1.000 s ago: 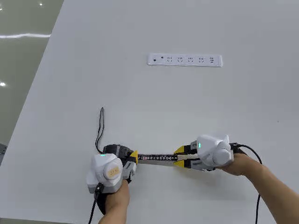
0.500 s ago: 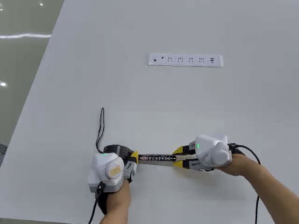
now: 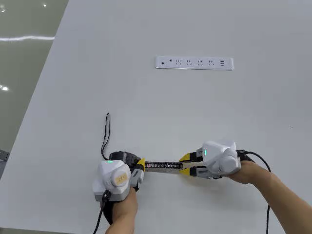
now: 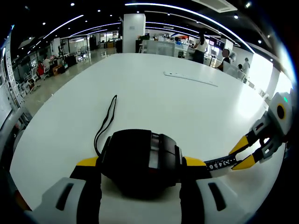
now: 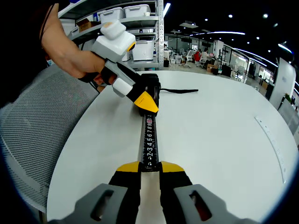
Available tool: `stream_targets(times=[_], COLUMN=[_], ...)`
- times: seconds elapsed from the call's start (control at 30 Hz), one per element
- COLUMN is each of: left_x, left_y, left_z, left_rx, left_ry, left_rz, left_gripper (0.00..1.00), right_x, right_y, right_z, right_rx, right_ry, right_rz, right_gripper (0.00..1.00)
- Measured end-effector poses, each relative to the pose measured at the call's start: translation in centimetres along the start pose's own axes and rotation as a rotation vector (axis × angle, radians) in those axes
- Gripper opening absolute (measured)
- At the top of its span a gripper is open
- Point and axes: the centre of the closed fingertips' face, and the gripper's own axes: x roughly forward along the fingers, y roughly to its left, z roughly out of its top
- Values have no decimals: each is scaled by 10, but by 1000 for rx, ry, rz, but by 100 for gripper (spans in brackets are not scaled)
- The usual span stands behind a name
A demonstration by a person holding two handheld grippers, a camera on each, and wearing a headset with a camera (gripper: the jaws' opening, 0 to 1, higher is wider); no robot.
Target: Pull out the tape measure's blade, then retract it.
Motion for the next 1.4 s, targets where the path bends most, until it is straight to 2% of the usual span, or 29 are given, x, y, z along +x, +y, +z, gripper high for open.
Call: stream_targets(times=[1.4], left_x=[-1], left_y=[2], left_z=[0], left_rx=[-59], left_ry=[15], left_rz=[-36], left_gripper=[65], right_x=[17], right_y=[-2], right_z=[14], right_rx=[-2], right_ry=[-20], right_rz=[6], right_gripper=[13])
